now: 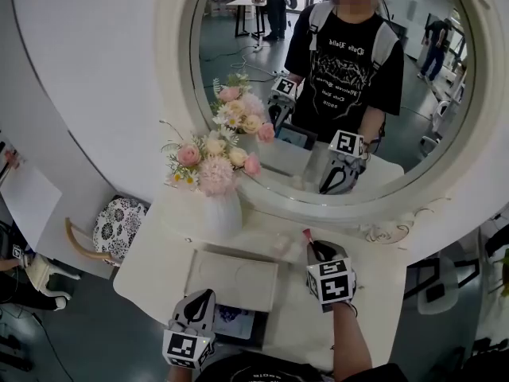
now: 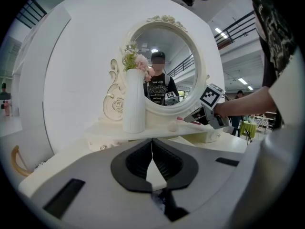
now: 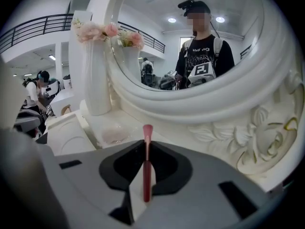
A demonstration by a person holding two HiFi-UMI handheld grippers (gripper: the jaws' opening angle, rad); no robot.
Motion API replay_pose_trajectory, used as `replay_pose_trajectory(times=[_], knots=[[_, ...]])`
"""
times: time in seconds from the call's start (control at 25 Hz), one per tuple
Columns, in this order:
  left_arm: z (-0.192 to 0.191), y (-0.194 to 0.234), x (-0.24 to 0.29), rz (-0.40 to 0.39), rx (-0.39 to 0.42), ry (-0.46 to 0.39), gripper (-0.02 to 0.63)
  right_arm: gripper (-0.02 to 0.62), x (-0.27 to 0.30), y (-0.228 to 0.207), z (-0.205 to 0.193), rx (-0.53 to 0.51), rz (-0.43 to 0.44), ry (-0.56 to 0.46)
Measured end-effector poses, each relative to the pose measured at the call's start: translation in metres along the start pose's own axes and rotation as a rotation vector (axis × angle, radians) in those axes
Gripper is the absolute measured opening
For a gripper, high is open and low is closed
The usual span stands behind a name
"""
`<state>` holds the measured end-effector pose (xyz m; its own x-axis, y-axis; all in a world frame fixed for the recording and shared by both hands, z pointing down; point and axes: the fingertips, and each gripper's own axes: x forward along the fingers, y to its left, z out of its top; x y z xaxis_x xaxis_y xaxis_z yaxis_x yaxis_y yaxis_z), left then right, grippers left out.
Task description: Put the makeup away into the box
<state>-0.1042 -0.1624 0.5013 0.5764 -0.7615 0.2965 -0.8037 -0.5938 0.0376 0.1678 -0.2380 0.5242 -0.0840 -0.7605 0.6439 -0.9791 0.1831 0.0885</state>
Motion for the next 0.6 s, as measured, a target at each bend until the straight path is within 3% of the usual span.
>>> replay_pose_trajectory(times=[0.6], knots=[[0.001,-0.008,-0.007,-0.024,0.009,-0.023,0.015,0.049,-0.038,0.032,0.006,-0.021,0.043,-0.067]])
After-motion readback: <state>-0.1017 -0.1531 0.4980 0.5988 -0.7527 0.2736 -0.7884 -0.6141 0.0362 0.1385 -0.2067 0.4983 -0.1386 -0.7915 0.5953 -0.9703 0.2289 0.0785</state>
